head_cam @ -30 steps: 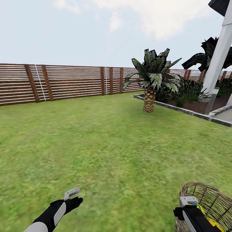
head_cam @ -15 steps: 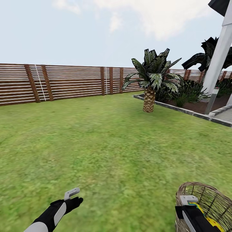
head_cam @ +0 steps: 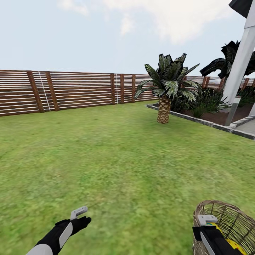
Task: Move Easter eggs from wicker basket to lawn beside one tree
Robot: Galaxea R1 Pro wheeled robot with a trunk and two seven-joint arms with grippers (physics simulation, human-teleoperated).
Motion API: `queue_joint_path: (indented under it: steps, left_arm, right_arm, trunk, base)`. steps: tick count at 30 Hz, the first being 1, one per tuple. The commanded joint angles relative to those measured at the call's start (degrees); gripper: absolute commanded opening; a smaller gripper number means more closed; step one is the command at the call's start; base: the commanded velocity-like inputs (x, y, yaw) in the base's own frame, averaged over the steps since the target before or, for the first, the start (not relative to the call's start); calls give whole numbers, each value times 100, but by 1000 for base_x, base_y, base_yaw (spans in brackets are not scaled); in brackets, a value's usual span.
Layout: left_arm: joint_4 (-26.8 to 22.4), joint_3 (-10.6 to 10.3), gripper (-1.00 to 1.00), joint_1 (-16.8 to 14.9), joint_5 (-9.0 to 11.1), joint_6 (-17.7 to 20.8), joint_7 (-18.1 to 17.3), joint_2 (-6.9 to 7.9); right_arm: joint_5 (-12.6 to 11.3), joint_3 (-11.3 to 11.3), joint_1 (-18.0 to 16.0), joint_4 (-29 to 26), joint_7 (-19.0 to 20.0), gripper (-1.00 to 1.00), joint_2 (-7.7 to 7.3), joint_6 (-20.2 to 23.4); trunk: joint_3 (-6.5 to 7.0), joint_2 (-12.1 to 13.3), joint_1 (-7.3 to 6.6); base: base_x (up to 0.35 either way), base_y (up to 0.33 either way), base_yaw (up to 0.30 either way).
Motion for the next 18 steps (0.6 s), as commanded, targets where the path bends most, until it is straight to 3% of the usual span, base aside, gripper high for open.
queue_joint_path:
  steps: [1, 7, 12, 18]
  left_arm:
    - [-9, 37, 100, -2, 19, 38, -23, -3]
    - [-9, 39, 100, -2, 19, 48, -23, -4]
    - [-8, 38, 100, -2, 19, 48, -23, -6]
    - [-9, 30, 100, -2, 19, 55, -23, -12]
  right_arm:
    - [-46, 5, -1, -7, -14, -100, 0, 24]
    - [-44, 23, -1, -7, -14, -100, 0, 24]
    - [-37, 105, -1, -7, -14, -100, 0, 23]
    - [4, 106, -1, -7, -23, -100, 0, 16]
  trunk:
    - [-6, -2, -1]
    - [-6, -2, -1]
    - [84, 198, -111]
    - [191, 439, -243]
  base:
    - [0, 0, 0]
    - [0, 0, 0]
    - [0, 0, 4]
    - [0, 0, 259]
